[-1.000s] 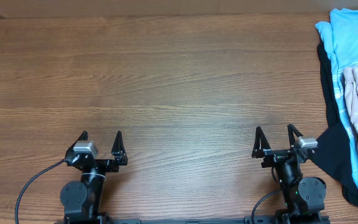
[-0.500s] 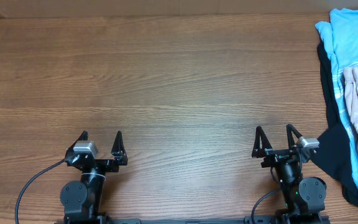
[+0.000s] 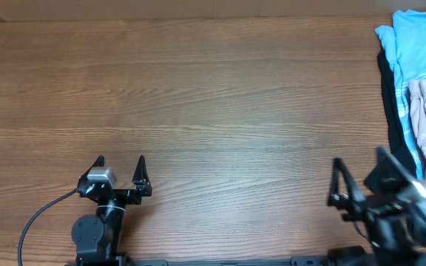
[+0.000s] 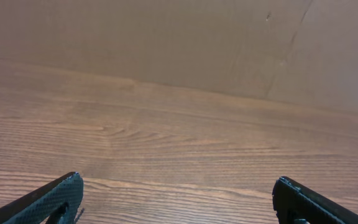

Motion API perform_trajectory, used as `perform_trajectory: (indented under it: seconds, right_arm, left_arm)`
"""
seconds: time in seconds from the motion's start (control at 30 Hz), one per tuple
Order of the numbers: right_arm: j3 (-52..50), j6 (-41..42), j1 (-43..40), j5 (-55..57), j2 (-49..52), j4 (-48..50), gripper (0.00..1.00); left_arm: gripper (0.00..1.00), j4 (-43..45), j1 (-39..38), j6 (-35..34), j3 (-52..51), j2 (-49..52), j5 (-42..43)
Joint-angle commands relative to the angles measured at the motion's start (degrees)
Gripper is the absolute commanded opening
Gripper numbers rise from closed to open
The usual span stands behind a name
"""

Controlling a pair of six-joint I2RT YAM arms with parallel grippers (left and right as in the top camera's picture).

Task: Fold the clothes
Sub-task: 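Reach the right gripper into the clothes pile and grasp the beige khakis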

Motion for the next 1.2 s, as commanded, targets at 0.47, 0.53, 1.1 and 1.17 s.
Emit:
perform_trajectory:
  seconds: [0.47, 0.53, 1.1, 1.17]
  right_arm:
    - [54.03, -5.18, -0.33, 23.96, 52.06, -31.47, 1.0]
    - [58.99, -6.99, -0.33, 28.81, 58.07, -34.25, 1.0]
    - [67.82, -11.67, -25.55, 28.28, 93.98, -35.45, 0.99]
    - [67.82, -14.12, -27.78, 24.28, 96.35, -34.27, 0.9]
  left_arm:
    - [1.0, 0.22, -0.2, 1.57, -0.28, -0.55, 0.94]
    - [1.0, 0.22, -0.2, 1.57, -0.28, -0.55, 0.94]
    - [1.0, 0.24, -0.2, 1.57, -0.28, -0.55, 0.94]
    - [1.0, 0.24, -0.2, 1.55, -0.28, -0.55, 0.94]
